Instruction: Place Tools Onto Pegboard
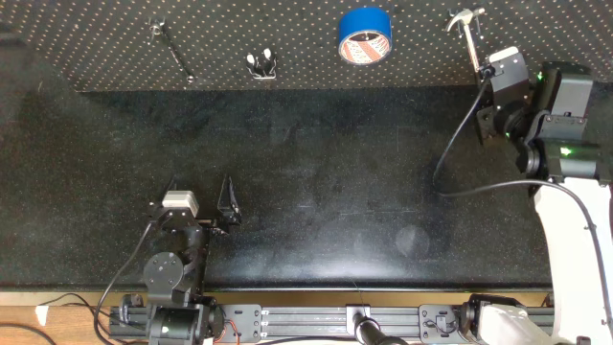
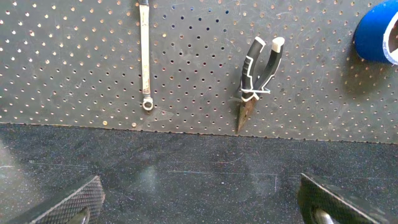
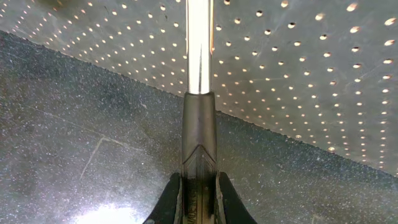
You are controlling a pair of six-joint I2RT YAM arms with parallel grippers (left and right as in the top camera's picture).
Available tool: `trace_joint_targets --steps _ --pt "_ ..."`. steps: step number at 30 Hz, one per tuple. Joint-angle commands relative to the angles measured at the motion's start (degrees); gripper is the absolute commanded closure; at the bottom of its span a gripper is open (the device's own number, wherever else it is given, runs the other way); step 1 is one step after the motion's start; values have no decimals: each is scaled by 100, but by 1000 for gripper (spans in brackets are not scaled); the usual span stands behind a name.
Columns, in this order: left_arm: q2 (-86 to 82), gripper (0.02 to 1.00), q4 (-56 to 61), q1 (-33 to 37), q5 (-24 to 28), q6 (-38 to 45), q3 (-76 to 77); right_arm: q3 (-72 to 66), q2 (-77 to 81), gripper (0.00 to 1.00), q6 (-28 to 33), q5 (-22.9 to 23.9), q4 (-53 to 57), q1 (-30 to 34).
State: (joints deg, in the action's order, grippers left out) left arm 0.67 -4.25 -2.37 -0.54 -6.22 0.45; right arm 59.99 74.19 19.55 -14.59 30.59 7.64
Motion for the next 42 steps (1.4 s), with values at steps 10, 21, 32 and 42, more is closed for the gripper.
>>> trace_joint_targets --steps 10,21,32,42 --pt "-48 25 -33 -28 37 55 -13 138 297 9 -68 66 -243 -20" --pt "-48 25 -33 -28 37 55 -13 -205 -675 25 -1327 348 -28 -17" --pt "-48 27 -33 -28 37 55 -13 -5119 -4774 27 -3300 348 -5272 -101" --pt "-48 27 -33 -28 37 55 -13 -5974 -7086 25 -1556 374 -3665 -632"
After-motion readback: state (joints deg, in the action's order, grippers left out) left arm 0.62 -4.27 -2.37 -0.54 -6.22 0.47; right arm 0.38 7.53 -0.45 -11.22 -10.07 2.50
